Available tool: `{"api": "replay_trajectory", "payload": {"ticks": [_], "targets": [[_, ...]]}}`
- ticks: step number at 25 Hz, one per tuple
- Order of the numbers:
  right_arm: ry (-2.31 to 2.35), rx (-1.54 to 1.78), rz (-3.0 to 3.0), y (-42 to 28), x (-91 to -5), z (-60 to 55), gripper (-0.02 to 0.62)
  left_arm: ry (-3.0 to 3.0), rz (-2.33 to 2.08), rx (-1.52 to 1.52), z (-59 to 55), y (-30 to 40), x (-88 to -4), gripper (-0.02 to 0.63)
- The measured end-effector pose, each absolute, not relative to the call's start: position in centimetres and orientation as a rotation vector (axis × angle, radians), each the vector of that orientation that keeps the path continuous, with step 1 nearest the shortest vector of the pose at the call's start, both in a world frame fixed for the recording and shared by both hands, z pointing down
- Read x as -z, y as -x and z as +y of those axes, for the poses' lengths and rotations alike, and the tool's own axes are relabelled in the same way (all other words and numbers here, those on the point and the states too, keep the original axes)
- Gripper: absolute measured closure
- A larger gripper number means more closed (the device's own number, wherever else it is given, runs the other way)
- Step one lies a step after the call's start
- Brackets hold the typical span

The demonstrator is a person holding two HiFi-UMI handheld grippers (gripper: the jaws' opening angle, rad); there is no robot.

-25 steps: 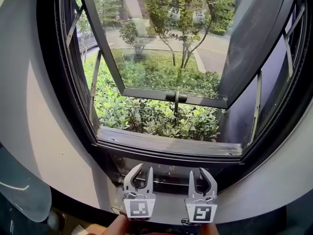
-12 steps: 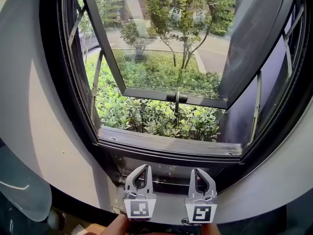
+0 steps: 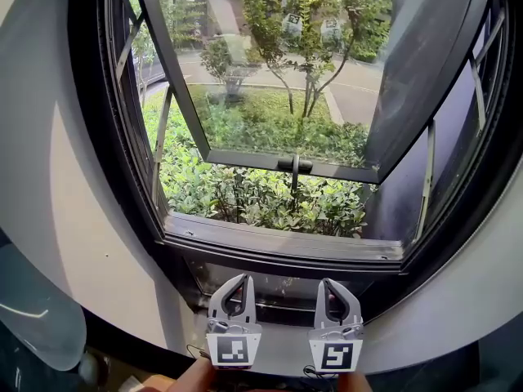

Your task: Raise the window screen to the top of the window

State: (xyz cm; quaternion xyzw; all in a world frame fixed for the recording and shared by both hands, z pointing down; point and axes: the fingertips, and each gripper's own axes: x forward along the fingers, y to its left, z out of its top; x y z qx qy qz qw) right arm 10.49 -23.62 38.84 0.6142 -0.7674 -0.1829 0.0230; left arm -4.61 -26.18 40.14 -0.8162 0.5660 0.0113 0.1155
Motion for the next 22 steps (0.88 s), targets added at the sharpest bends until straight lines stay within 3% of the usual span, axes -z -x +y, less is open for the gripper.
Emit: {"api": "replay_trajectory", "payload": {"ticks": [22], "targets": [[-1.915, 0.596, -2.36, -11.9, -38.3, -23.6, 0.586, 2.388, 1.674, -0.069, -25.9, 4.2, -39.6, 0.6]]}}
